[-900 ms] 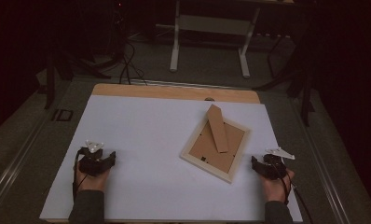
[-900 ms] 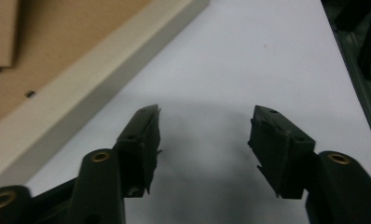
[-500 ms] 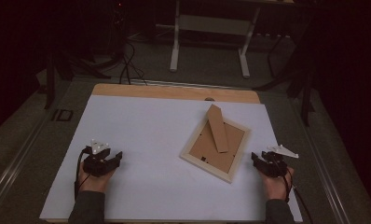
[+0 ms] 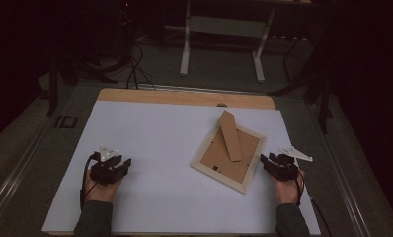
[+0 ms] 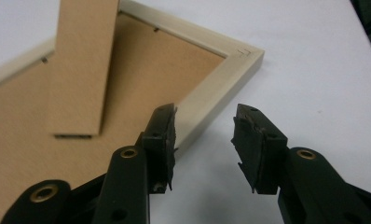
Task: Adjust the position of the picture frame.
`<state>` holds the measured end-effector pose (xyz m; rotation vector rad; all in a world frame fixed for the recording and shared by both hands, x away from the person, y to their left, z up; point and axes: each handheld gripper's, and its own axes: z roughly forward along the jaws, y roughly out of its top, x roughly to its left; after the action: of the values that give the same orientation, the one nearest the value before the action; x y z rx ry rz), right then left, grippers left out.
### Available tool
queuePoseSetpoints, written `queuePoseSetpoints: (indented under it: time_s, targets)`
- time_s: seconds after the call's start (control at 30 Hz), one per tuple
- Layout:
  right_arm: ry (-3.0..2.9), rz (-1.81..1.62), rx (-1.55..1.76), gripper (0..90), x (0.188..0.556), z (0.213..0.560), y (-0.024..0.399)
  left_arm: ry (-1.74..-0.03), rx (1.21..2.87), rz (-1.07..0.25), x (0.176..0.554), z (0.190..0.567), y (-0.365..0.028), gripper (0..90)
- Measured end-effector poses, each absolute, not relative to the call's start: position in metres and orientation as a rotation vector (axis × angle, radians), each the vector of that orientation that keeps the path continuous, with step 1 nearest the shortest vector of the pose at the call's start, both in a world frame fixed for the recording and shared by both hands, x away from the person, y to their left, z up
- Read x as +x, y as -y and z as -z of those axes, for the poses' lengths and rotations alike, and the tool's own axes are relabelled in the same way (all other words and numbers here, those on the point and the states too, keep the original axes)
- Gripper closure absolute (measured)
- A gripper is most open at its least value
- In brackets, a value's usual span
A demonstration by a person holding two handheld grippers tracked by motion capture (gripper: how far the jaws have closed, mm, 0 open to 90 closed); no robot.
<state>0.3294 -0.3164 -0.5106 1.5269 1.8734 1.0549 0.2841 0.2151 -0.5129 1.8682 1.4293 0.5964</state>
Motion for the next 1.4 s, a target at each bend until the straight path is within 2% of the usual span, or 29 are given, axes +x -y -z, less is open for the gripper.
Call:
queuePoseSetpoints:
  time_s: [0.37,0.43,0.47,0.53,0.9,1.1,1.4]
  targets:
    - [-1.904,-1.082,1.508,62.9,0.340,0.499,0.305,-1.336,1.900,-0.513,0.289,0.505,-0.197,74.8]
    - [-1.912,-1.096,1.512,62.2,0.343,0.497,0.302,-1.333,1.901,-0.515,0.290,0.505,-0.195,80.3]
    - [-1.916,-1.098,1.508,61.0,0.345,0.494,0.299,-1.318,1.898,-0.523,0.290,0.504,-0.193,86.0]
    - [-1.917,-1.110,1.510,59.4,0.347,0.492,0.296,-1.304,1.897,-0.523,0.289,0.503,-0.191,90.0]
    - [-1.977,-1.118,1.512,48.8,0.364,0.492,0.272,-1.274,1.888,-0.515,0.282,0.504,-0.186,89.9]
    - [-2.002,-1.107,1.506,44.3,0.369,0.495,0.262,-1.274,1.922,-0.545,0.282,0.507,-0.187,84.2]
    - [-2.043,-1.068,1.515,29.0,0.378,0.503,0.242,-1.293,1.891,-0.555,0.280,0.505,-0.193,79.4]
